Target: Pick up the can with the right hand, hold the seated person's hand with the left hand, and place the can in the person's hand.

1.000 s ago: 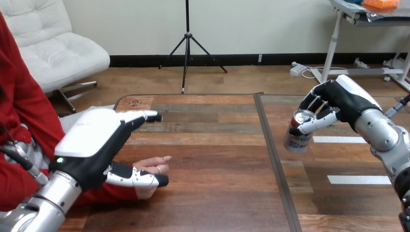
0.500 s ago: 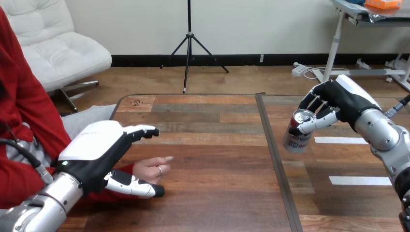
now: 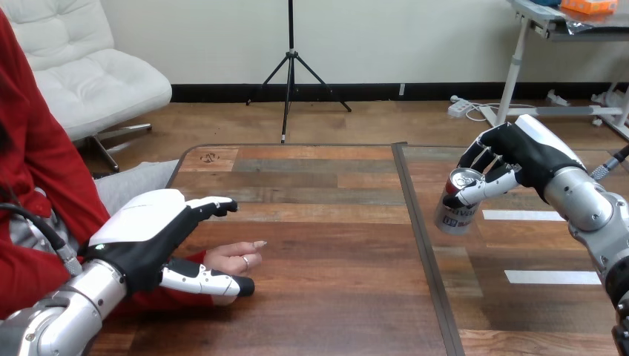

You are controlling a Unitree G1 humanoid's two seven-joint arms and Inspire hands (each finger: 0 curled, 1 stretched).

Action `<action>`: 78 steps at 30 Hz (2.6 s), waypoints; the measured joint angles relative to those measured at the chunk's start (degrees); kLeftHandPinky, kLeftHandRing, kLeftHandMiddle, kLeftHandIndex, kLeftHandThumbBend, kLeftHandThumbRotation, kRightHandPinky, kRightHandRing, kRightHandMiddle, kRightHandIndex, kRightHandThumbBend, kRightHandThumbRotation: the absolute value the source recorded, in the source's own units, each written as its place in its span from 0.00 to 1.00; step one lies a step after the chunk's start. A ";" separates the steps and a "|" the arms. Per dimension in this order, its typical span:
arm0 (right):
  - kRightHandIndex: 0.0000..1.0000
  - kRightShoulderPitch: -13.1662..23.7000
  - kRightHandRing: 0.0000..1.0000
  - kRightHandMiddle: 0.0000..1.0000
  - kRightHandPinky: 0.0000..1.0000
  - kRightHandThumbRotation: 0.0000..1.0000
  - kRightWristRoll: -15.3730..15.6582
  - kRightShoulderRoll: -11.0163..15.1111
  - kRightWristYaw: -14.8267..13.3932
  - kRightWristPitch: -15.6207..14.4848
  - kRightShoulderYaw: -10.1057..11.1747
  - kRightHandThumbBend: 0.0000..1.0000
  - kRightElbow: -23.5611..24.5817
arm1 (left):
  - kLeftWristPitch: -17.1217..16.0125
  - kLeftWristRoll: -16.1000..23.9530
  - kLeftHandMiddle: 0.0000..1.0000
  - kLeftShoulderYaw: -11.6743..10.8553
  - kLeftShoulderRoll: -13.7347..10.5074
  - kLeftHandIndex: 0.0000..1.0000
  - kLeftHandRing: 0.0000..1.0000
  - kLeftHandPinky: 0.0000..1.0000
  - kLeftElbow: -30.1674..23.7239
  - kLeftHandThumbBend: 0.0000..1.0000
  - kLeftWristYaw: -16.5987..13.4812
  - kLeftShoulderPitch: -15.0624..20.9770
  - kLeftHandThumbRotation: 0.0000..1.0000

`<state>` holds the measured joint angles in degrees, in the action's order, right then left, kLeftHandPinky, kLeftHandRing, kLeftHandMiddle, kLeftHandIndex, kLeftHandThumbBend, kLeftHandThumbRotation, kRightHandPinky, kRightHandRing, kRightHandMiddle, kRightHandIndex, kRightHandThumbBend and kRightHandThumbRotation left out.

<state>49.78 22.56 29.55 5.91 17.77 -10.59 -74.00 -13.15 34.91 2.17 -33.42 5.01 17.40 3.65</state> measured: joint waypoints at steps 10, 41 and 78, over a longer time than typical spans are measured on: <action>0.45 -0.01 0.41 0.44 0.37 0.00 -0.22 0.00 0.00 -0.18 0.05 0.82 0.00 | 3.33 0.55 0.89 1.26 -0.01 0.89 0.88 0.79 1.00 1.00 0.24 1.09 0.49; 0.46 -0.01 0.42 0.45 0.37 0.00 -0.21 0.00 0.00 -0.46 0.05 0.82 0.00 | 4.38 3.73 0.91 4.64 -0.37 0.90 0.91 0.90 8.97 1.00 -1.23 3.94 0.44; 0.46 -0.15 0.43 0.45 0.39 0.00 -0.42 0.00 0.01 -0.04 0.41 0.82 0.00 | 6.93 8.06 0.85 9.44 -1.86 0.83 0.85 0.83 14.14 1.00 -3.31 7.33 0.27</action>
<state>49.63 22.14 29.55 5.92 17.73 -10.17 -74.00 -6.22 42.97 11.60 -35.29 19.15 14.09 10.98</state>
